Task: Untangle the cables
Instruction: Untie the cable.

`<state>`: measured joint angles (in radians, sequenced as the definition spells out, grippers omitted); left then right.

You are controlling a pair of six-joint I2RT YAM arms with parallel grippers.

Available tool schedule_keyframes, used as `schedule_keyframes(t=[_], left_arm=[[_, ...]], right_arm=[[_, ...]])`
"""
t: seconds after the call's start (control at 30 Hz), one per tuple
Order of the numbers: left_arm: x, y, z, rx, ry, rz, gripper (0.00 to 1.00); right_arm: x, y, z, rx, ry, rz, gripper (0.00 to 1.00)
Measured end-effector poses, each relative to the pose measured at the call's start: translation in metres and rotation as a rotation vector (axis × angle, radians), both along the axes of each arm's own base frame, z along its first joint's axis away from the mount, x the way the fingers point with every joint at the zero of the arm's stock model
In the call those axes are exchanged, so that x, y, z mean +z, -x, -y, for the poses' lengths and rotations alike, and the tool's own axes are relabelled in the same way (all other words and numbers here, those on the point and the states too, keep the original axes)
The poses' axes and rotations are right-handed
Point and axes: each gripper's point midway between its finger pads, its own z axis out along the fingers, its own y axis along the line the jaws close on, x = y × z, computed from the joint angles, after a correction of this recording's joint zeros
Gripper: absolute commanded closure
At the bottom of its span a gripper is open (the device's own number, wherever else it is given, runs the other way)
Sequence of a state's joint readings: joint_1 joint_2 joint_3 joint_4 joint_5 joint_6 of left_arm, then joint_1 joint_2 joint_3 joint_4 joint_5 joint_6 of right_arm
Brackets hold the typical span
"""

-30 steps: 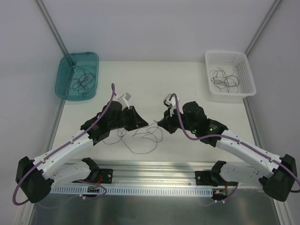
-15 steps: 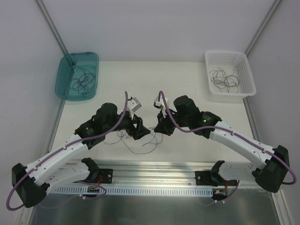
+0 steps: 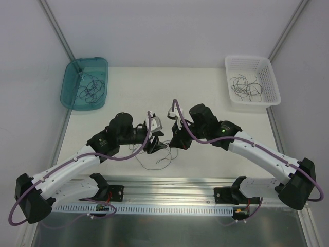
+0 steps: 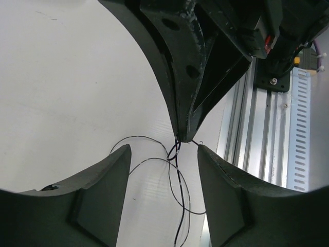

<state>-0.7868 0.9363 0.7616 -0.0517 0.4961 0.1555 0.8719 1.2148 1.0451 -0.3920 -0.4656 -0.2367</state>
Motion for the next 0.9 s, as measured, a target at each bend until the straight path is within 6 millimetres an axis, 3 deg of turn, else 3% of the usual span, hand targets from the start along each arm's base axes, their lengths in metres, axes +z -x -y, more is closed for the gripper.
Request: schedule_keyframes(t=[0.2,0.23,0.4,0.57,0.9], left_arm=[[-0.008,0.000,0.005,-0.044,-0.016,0.022,0.55],[-0.008,0.000,0.006,-0.051,-0.016,0.024,0.67],[-0.008,0.005,0.012,-0.100,-0.007,0.031,1.00],[-0.007,0.009,0.014,-0.121,0.008,0.045,1.00],[-0.002,0.006,0.011,-0.046,0.152,0.097,1.00]], right_arm=[[0.001,0.002,0.000,0.011,-0.006,-0.011,0.99],[0.001,0.002,0.000,0.011,-0.007,-0.012,0.99],[0.001,0.002,0.000,0.012,-0.008,-0.013,0.99],[0.002,-0.003,0.002,-0.017,-0.022,-0.026,0.99],[0.015,-0.005,0.006,-0.126,-0.217,-0.091,0.99]])
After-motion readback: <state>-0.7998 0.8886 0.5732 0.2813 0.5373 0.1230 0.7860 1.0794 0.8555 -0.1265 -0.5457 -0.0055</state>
